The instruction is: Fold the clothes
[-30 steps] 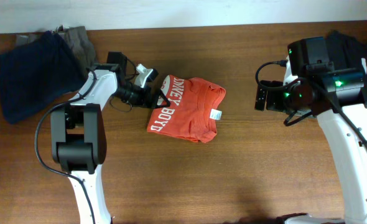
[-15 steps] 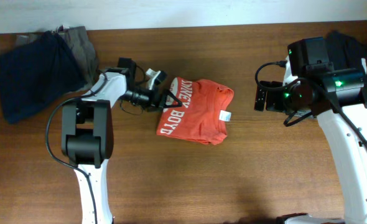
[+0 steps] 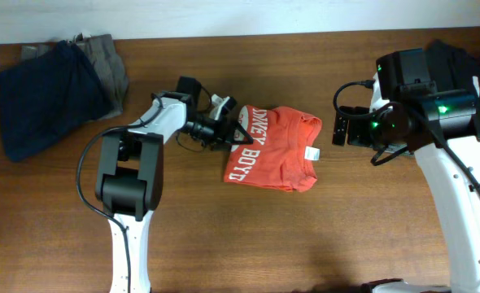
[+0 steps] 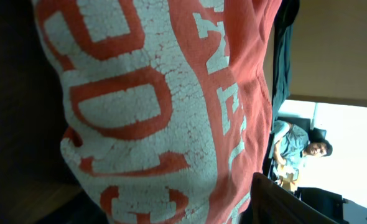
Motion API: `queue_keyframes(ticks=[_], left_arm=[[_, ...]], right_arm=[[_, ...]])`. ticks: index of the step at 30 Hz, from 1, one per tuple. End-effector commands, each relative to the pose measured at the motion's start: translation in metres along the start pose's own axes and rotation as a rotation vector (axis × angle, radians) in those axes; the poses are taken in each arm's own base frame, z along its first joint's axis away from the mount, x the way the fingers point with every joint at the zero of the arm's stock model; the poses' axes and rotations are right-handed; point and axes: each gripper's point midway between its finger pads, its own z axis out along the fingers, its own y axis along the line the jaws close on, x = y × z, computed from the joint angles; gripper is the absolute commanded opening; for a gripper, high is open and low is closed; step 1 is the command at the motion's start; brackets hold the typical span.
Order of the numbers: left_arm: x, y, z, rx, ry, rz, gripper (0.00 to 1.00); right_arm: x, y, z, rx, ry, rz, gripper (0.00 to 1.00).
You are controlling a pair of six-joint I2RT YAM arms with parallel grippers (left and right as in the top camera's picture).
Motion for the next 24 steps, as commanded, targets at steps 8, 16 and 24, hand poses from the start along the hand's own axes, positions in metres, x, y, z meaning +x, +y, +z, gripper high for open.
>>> queue_keyframes(ticks=[8, 16, 24], left_arm=[[0.015, 0.022, 0.022, -0.056, 0.054, -0.043, 0.99], [0.013, 0.033, 0.021, -0.118, 0.045, -0.075, 0.99], [0.014, 0.030, 0.028, -0.125, 0.054, -0.069, 0.99]], right_arm=[[0.006, -0.042, 0.070, 0.124, 0.097, 0.068, 0.96], [0.007, -0.061, 0.151, 0.140, 0.209, 0.124, 0.10], [0.028, -0.062, 0.216, 0.166, 0.358, 0.114, 0.04]])
